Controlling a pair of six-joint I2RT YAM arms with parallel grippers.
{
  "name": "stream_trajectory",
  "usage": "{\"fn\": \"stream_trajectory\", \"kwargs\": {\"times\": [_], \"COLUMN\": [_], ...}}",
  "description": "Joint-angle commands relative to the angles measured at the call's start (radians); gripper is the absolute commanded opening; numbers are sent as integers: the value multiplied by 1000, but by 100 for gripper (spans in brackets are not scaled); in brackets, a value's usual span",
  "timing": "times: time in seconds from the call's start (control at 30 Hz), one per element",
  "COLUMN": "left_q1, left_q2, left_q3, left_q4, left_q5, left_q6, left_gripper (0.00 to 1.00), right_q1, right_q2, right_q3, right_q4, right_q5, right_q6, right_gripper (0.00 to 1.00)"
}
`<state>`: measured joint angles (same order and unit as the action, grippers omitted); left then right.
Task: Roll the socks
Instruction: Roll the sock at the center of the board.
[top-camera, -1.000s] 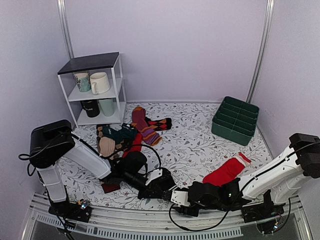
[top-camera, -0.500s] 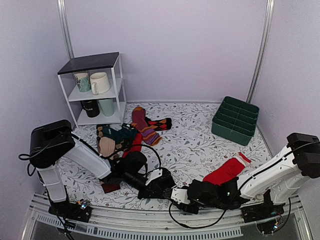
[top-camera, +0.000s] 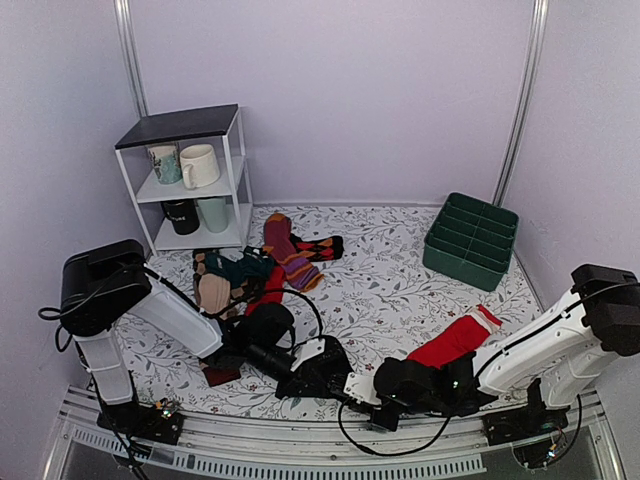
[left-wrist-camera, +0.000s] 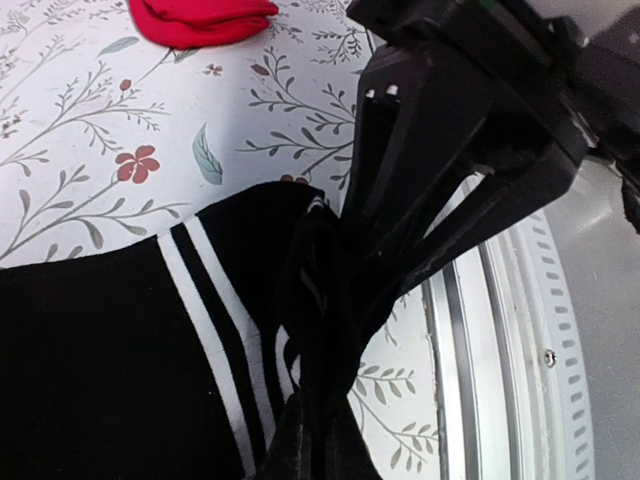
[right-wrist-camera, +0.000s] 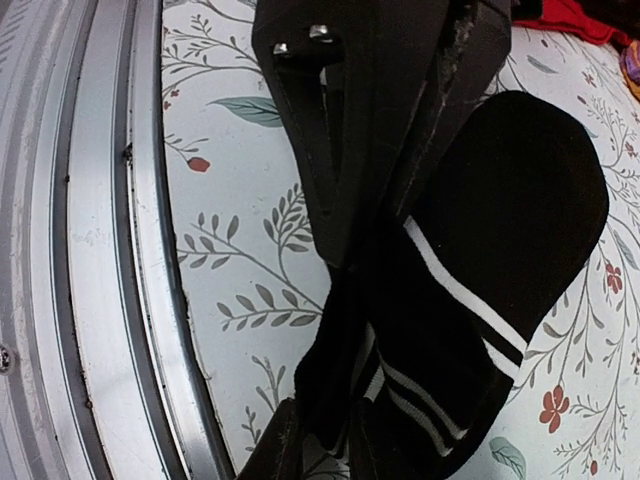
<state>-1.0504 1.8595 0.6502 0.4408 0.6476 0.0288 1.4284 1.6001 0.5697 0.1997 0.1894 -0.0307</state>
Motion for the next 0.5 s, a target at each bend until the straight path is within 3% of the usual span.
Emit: {"fn": "stream_trajectory", "kwargs": {"times": [0.0,0.07,0.17,0.2,0.47], "left_q1": [0,1,1,1,1], "left_q2": [59,68,66,63,67], "left_q3": [-34,-31,-31,-33,-34], "left_q4": [-129,-129,-130,-129,-129], "left_q5": [-28,-23,-22,-24,-24], "left_q6": [9,11,14,14,9], "left_gripper": [0,0,0,0,0], "right_q1": [-25,-25,-25,-24,-19], "right_q2": [19,8,-25,-39,-132], "right_q3": [-1,-1,-4,-7,-23], "right_q4": [-87,-85,-72,-60,-2], "right_q5": [-29,1,14,10,-21], "right_q6": [107,111,95,78,-46], "right_gripper": [18,25,50,54,56]}}
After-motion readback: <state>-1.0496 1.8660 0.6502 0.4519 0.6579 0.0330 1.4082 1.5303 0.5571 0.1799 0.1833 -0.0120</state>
